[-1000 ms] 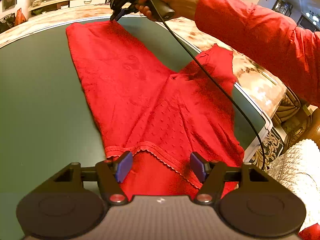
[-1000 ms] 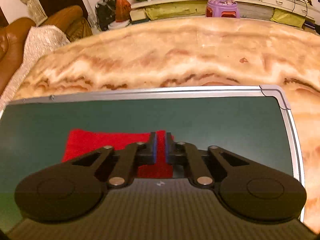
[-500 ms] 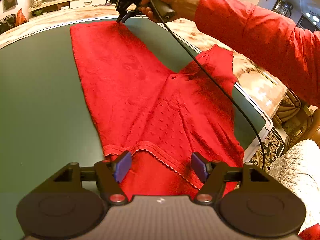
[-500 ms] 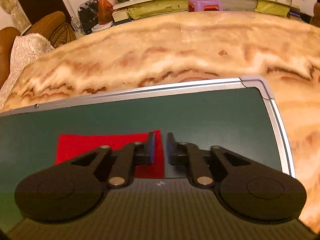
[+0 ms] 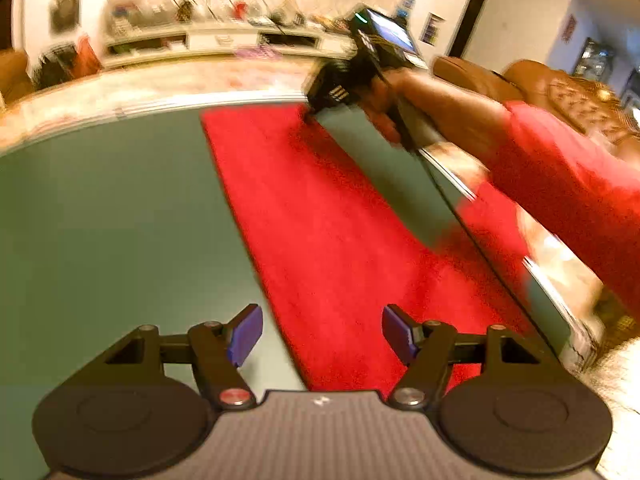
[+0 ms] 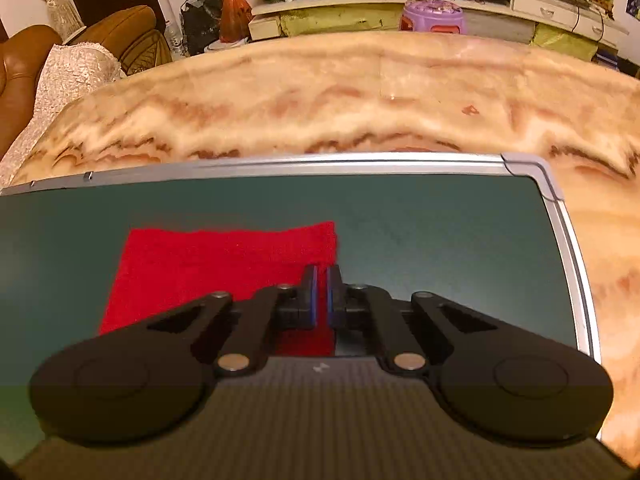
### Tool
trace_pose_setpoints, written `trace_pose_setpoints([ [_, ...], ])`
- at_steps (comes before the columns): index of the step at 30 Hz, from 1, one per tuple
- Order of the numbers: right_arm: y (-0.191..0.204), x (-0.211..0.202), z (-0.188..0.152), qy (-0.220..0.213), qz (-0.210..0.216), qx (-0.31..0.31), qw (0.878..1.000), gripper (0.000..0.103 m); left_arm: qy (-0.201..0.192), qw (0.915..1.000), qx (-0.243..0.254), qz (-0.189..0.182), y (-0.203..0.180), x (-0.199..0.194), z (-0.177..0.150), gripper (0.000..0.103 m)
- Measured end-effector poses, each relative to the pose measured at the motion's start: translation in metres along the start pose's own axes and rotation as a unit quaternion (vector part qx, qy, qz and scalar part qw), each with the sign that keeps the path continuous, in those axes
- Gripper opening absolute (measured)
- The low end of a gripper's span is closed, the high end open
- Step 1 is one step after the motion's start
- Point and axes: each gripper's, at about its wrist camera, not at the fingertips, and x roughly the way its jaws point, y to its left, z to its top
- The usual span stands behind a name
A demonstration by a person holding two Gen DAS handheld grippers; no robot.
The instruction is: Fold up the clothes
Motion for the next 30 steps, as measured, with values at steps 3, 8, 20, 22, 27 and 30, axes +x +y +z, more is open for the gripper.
trace_pose_setpoints([
  [3, 0.003, 0.006, 0.007, -0.006, 0.006, 0.001, 1.0, 0.007, -0.016, 0.9997, 0.012, 0.017, 0.016, 0.034, 0.05, 0.073],
  [8, 0.006, 0.016, 0.016, -0.015, 0.033, 0.006, 0.999, 0.007, -0.027, 0.9991, 0.018, 0.026, 0.032, 0.089, 0.117, 0.073],
  [20, -0.025, -0.061, -0.053, -0.012, 0.102, -0.021, 0.994, 0.031, 0.043, 0.9939, 0.054, 0.086, 0.036, 0.169, 0.136, 0.071],
  [22, -0.03, -0.092, -0.084, -0.01, 0.135, -0.045, 0.99, 0.031, 0.047, 0.9928, 0.057, 0.094, 0.035, 0.171, 0.137, 0.073],
  [27, -0.033, -0.169, -0.161, -0.002, 0.165, -0.174, 0.971, 0.031, 0.056, 0.9911, 0.045, 0.112, 0.046, 0.164, 0.134, 0.086],
  [30, -0.034, -0.189, -0.192, 0.031, 0.151, -0.217, 0.964, 0.031, 0.056, 0.9916, 0.024, 0.114, 0.062, 0.16, 0.131, 0.091],
])
